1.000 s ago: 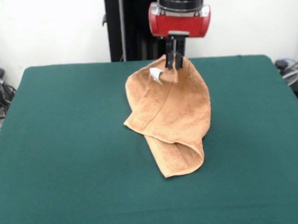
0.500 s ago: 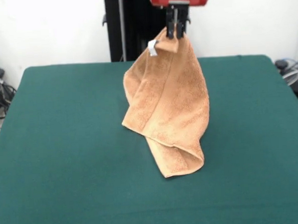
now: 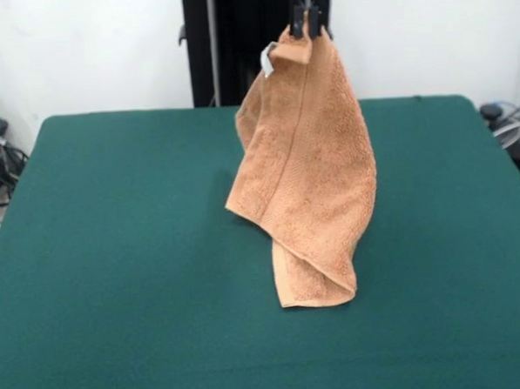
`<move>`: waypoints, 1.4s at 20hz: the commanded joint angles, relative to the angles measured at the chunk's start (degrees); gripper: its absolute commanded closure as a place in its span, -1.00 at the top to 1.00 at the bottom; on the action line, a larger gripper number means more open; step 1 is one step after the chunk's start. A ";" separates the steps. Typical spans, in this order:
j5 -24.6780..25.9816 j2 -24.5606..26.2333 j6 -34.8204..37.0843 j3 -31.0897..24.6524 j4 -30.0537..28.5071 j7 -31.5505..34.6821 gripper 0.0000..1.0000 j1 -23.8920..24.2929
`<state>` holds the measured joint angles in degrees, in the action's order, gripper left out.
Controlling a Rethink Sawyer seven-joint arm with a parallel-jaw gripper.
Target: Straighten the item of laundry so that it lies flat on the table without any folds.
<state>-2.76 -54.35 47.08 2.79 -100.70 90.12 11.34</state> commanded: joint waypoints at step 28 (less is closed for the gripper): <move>-1.05 3.82 -7.90 2.91 -5.26 20.02 -1.00 -9.55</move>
<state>-2.74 -54.03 44.87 4.55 -100.05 91.86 3.85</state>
